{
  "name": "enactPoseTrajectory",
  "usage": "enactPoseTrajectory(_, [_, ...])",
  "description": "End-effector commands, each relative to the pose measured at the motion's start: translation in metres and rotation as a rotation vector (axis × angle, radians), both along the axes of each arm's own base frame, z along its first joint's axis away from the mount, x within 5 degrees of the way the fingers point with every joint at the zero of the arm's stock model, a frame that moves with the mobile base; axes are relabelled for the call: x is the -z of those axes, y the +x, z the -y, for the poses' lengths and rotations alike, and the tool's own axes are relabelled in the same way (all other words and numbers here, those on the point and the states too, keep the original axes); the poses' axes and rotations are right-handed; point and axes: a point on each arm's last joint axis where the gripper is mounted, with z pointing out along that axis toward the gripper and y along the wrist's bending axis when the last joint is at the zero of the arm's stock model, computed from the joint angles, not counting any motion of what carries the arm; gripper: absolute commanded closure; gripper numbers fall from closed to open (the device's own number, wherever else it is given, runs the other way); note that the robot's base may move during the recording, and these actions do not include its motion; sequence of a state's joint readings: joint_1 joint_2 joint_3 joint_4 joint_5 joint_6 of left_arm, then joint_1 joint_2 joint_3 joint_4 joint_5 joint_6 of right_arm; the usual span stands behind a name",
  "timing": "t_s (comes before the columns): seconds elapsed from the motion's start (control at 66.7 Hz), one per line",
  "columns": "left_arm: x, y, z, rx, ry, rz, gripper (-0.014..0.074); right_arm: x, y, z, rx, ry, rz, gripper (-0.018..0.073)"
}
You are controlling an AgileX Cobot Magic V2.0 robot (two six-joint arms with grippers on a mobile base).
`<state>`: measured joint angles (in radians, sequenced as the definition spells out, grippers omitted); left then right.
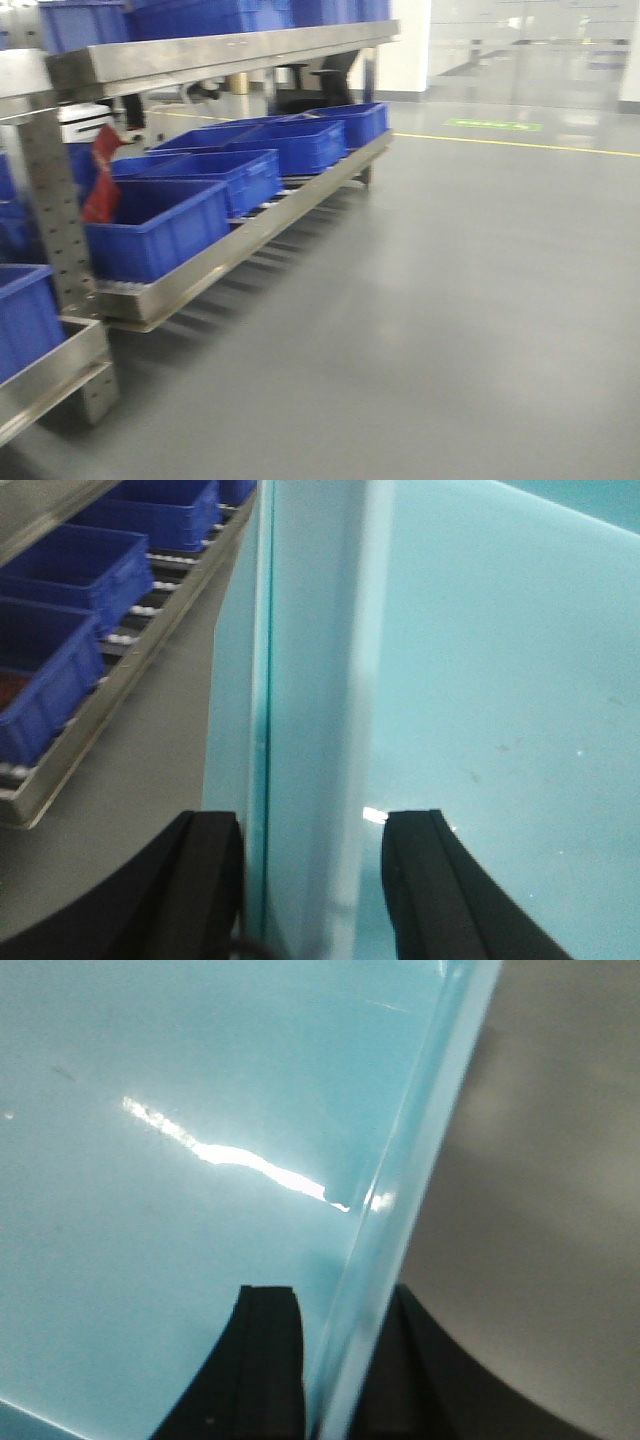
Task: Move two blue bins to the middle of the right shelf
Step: 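Drive the base along the aisle past the red table, holding the teal bin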
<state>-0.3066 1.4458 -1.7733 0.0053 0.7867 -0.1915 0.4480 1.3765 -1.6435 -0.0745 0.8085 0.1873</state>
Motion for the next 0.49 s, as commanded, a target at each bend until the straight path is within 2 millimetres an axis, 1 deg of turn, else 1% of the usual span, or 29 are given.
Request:
enactPoseTrajectory(0.0, [-0.0171,-0.0063,0.0016,0.024,-0.028,0.111,0.0707,-0.0148,-0.0031,0.0004,-0.019,0.023,0.109,0.0713])
enactPoseTrajectory(0.48, [-0.0171,-0.0063,0.0016,0.024,-0.028,0.111,0.0707,-0.0148,-0.0031,0.0004,-0.019,0.023,0.109,0.0713])
